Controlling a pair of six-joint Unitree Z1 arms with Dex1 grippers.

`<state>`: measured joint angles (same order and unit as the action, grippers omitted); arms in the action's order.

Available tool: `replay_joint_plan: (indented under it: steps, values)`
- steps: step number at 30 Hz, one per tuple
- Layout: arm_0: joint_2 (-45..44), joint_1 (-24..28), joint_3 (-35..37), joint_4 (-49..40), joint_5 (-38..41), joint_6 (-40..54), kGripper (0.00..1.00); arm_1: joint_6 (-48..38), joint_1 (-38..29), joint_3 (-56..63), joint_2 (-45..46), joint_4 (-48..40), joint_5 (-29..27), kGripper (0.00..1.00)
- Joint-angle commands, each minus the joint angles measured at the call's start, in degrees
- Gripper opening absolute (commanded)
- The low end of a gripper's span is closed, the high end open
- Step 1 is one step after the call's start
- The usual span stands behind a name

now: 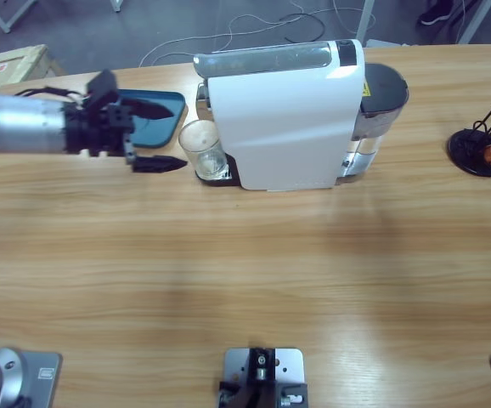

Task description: Pour coffee

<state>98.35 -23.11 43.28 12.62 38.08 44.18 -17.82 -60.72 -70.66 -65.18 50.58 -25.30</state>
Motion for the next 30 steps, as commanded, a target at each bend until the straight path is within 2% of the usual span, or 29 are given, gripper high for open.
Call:
replay_joint_plan:
  steps: [1,2,4,6,9,13,16,30]
  values:
    - [-15.31,-3.21,-9.12,-1.92,-8.25,-19.45,0.986,2.32,12.61,-16.0,-16.4,-0.11,7.03,0.097]
    - [-17.53,-4.86,-9.72,-2.55,-11.56,-23.58,0.993,4.2,15.6,-20.94,-19.77,1.03,9.35,0.0]
    - [-20.85,-7.58,-10.23,-4.28,-15.32,-31.37,0.993,5.22,17.76,-26.9,-25.71,3.18,9.37,0.0]
    - [-22.84,-8.13,-10.46,-5.73,-15.42,-35.76,0.995,5.84,18.37,-32.96,-31.76,7.26,9.74,0.0]
    - [-24.17,-9.36,-9.88,-10.15,-16.46,-37.01,0.996,6.05,19.23,-42.24,-39.48,12.04,12.99,0.0]
    - [-25.49,-9.92,-9.26,-14.82,-21.7,-37.13,0.996,5.96,20.13,-49.8,-46.79,14.88,16.31,0.0]
    - [-25.69,-9.94,-8.96,-14.91,-22.96,-37.06,0.996,5.52,20.43,-50.75,-49.2,15.52,17.83,0.0]
    - [-23.82,-10.03,-6.71,-14.56,-22.96,-37.06,0.996,4.99,22.49,-50.77,-52.42,16.92,17.09,0.0]
